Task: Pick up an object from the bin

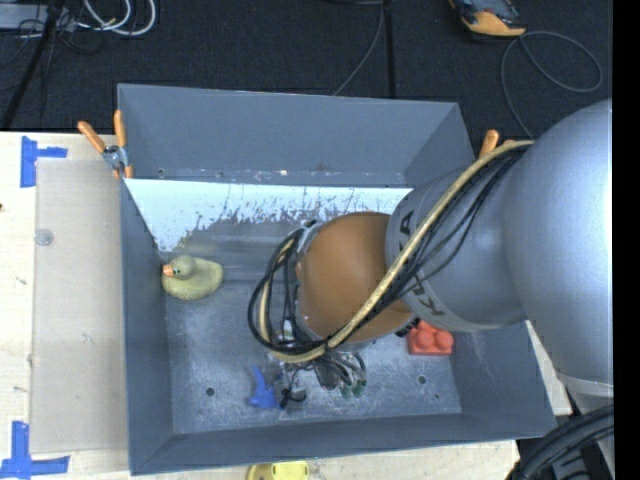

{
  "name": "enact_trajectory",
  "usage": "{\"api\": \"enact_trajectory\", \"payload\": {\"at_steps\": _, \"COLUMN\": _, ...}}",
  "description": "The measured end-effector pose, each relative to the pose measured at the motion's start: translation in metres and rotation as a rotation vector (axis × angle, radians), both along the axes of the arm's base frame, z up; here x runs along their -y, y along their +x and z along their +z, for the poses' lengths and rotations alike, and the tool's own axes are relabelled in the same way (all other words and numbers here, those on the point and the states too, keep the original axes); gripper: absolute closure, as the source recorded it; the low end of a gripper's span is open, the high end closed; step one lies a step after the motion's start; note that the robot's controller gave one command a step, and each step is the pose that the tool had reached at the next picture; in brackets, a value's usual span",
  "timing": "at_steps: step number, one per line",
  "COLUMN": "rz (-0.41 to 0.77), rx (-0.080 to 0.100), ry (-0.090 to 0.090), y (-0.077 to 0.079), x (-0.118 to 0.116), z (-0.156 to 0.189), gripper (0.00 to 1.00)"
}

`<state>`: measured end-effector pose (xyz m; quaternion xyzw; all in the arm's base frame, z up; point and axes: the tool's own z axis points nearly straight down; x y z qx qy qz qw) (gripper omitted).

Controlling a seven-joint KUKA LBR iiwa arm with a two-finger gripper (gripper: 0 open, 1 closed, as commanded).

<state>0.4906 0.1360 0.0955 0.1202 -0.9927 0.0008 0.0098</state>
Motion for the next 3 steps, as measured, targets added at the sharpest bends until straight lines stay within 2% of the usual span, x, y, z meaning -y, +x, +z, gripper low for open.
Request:
{"api": "enact_trajectory", "payload": {"at_steps": 1, "rz": 0.0, "rx": 0.007, "ry": 0.002, "y": 0.002, "x": -0.001, "z": 0.016, "gripper": 1.0}}
{"api": "enact_trajectory", "payload": {"at_steps": 3, "rz": 0.0, "rx": 0.0, "ry": 0.0, "y": 0.0, "x": -0.001, "z": 0.036, "gripper": 1.0}}
